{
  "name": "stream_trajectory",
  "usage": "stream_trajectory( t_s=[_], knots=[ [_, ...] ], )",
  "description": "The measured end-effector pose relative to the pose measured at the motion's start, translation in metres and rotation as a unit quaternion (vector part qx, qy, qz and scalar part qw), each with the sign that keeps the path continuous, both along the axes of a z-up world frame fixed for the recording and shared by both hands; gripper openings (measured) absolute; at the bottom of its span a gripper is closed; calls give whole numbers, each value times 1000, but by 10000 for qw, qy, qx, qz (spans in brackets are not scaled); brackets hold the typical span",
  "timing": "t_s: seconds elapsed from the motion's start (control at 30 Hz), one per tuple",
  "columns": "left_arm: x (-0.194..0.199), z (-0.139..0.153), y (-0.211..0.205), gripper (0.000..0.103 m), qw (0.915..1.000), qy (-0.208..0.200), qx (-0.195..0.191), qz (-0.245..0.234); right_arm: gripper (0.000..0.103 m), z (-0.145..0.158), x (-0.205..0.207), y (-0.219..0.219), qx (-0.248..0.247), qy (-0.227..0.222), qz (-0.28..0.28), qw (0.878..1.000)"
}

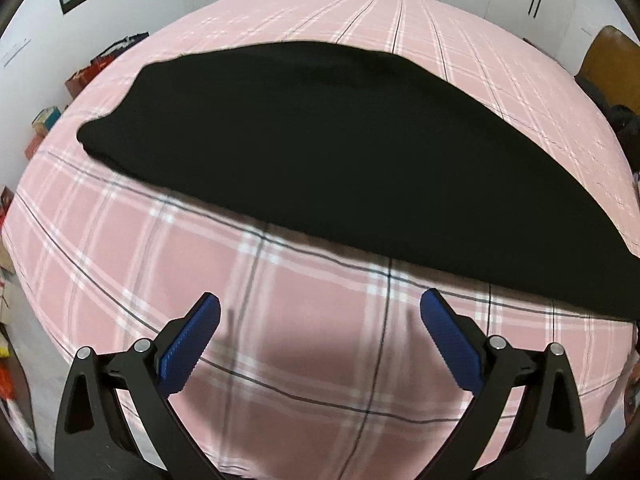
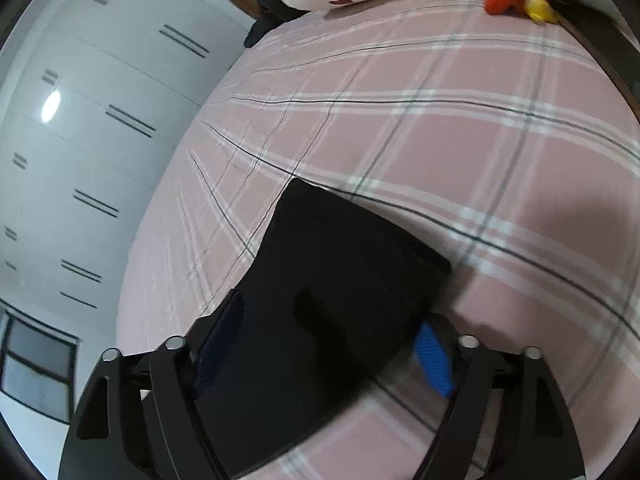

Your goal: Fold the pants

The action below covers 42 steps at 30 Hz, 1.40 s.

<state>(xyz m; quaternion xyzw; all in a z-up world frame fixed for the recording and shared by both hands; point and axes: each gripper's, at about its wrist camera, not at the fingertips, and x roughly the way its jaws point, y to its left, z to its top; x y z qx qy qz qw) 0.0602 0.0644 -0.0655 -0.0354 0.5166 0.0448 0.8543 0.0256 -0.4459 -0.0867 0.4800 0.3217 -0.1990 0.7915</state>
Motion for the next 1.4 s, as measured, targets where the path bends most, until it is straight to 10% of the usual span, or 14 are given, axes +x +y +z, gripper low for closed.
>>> stream_trajectory(
  t_s=[0.03,0.33,0.57,1.0,1.1,1.2,1.4],
  knots=[
    [1,-2,-3,98,10000,23,60,-46,12,-2,6,0,147,36,82,9999],
    [-2,-1,2,98,9998,-159,-54,-89,12,109,69,76,-354,-973,1107,9884],
    [-8,1,26,98,9987,-153,-478,63,13,183,160,234,-1270,-1073,2819,9449],
    [-10,1,63,98,9946,-190,-940,408,29,78,225,474,-1586,715,5143,8398],
    [-10,-1,76,98,9918,-166,-1154,527,47,95,198,457,-1534,343,5005,8514],
    [-8,-5,105,98,9844,-136,-1575,772,84,120,156,393,-1729,-18,4046,8980],
    [7,4,196,98,9654,-369,-2133,1457,86,82,108,268,-1596,920,2622,9473]
  ],
)
